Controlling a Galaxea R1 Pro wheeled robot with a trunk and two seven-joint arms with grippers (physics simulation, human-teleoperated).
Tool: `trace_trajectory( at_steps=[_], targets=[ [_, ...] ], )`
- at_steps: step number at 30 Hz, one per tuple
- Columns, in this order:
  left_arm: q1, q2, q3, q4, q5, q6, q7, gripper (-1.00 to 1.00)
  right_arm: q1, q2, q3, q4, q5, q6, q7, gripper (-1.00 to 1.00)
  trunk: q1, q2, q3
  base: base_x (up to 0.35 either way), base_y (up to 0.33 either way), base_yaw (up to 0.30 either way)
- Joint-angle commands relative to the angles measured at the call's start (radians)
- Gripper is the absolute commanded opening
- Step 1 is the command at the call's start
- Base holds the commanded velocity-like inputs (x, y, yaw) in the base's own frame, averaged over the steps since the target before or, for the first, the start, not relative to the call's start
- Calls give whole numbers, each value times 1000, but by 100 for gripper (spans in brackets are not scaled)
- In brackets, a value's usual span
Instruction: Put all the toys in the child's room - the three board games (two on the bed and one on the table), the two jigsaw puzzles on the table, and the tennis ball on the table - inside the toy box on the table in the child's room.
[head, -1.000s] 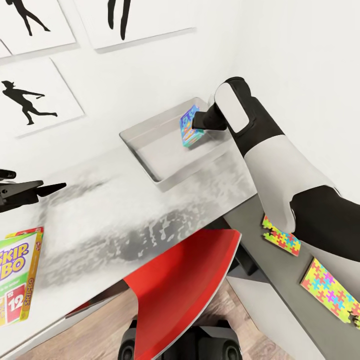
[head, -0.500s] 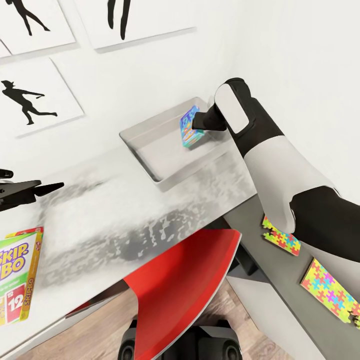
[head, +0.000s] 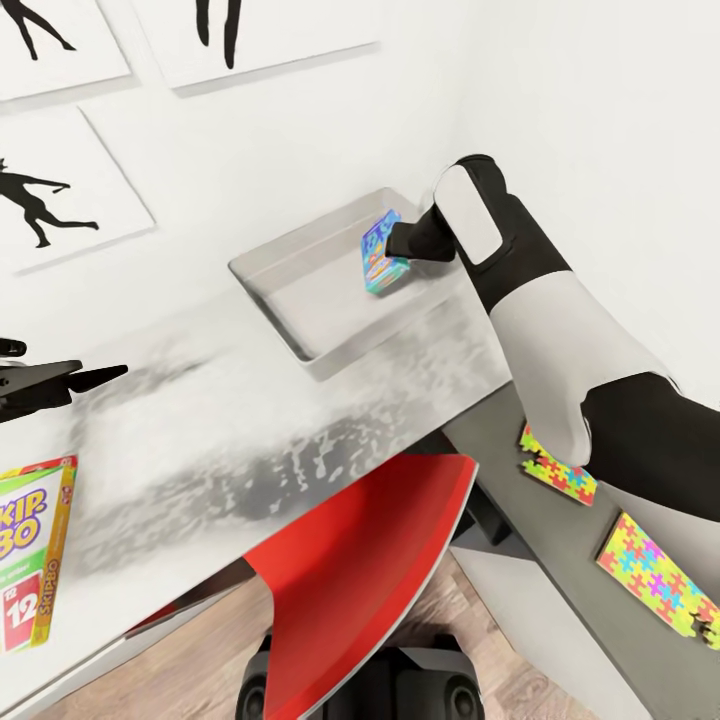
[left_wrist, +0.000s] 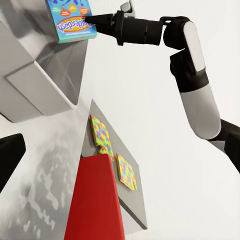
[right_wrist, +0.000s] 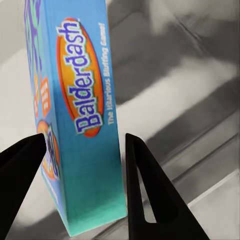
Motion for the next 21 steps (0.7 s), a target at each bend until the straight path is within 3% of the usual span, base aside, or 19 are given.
trace_trajectory(
  at_steps=[1,9,21],
  targets=[
    [0,0,0,0,0,11,-4,100,-1,-1,2,0,-10,1,-10,-100,1,-2,-2,0,0,-69],
    [0,0,0,0,0,11,-4,100,2,0,2,0,-11,-19,-12,-100,1,-2,-7,0,0,-38],
    [0,0,0,0,0,11,-4,100,2,0,3,0,-10,-31,-12,-100,1,-2,-8,0,0,95]
  ],
)
